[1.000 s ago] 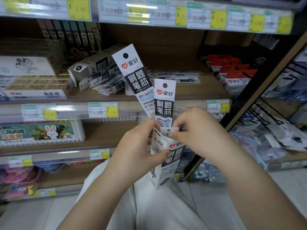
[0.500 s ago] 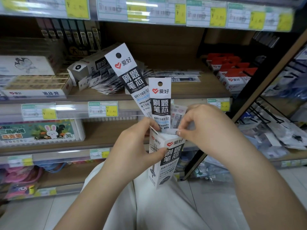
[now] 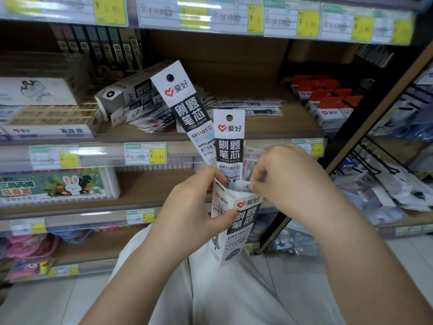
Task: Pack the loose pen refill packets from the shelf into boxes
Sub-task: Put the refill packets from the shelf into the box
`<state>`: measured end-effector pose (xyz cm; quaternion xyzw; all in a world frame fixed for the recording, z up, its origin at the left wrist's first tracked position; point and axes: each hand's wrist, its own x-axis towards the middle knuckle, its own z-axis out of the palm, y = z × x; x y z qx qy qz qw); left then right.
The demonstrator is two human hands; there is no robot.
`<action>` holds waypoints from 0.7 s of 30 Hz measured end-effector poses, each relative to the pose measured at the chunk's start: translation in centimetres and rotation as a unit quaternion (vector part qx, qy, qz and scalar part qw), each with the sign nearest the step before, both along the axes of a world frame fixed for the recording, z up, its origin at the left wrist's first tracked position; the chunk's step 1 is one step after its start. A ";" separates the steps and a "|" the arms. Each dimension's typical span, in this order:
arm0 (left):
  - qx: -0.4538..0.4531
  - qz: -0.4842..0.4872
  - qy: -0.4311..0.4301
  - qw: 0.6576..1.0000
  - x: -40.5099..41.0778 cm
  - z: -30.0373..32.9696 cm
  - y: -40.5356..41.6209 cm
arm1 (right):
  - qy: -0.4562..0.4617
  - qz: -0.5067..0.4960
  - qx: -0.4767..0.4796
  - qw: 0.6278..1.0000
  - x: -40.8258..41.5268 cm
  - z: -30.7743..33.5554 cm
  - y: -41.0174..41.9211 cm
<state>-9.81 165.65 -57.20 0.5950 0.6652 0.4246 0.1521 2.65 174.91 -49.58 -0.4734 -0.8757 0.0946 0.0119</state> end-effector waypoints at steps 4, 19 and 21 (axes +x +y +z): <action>0.004 -0.006 0.011 1.000 0.2 0.1 0.1 | 0.083 0.052 -0.025 0.995 -0.2 -0.7 -0.8; -0.003 -0.017 0.001 1.000 0.1 0.4 0.1 | 0.142 0.014 -0.054 0.988 -0.4 1.2 -0.7; -0.007 -0.023 0.002 1.000 0.3 0.5 0.2 | 0.248 0.019 -0.009 0.969 -0.5 1.2 -0.7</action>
